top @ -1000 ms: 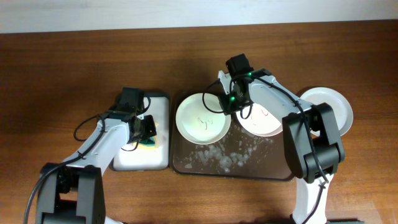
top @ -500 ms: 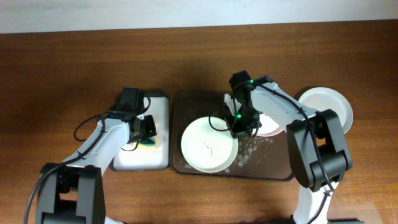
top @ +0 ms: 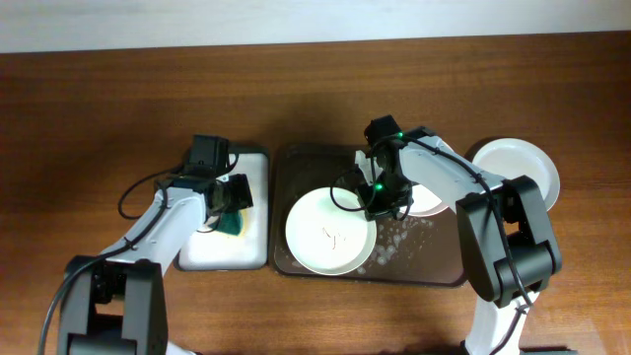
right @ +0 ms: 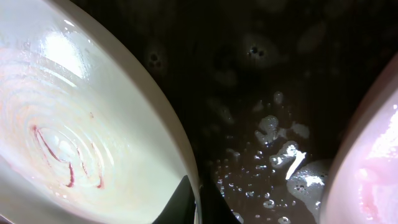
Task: Clean dirty plates on tray and stack at the side
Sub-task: 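Reach right gripper to the left plate rim and tilt it up, then lift the green sponge with the left gripper and move it over the plate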
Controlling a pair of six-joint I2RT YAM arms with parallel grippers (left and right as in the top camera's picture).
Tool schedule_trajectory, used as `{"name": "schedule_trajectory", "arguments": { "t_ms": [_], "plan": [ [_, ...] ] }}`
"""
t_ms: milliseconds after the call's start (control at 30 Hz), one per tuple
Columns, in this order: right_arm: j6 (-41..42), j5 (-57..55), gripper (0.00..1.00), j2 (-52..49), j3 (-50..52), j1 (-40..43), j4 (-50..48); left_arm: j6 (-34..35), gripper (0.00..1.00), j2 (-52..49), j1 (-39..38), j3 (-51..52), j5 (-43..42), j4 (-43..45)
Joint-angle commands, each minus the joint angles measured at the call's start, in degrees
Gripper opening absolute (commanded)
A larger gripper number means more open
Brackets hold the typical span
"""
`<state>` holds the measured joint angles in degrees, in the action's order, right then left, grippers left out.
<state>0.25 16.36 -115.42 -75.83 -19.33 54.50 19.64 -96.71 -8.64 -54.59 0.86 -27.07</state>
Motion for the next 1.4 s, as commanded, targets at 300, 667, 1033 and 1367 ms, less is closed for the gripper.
{"name": "schedule_trajectory", "arguments": {
  "t_ms": [300,667,1033,1367],
  "plan": [
    [0.7,-1.4,0.06,-0.1,1.1,-0.5,0.0,0.2,0.00,-5.2,0.2,0.1,0.9,7.3],
    [0.7,-1.4,0.05,-0.1,1.1,-0.5,0.1,-0.4,0.71,3.2,0.2,0.1,1.5,-0.7],
    [0.7,-1.4,0.05,-0.1,1.1,-0.5,0.1,-0.4,0.57,1.8,0.2,0.2,0.1,-6.1],
    [0.7,-1.4,0.05,-0.1,1.1,-0.5,0.2,-0.4,0.20,-2.8,0.2,0.2,-3.0,-3.0]
  ]
}}
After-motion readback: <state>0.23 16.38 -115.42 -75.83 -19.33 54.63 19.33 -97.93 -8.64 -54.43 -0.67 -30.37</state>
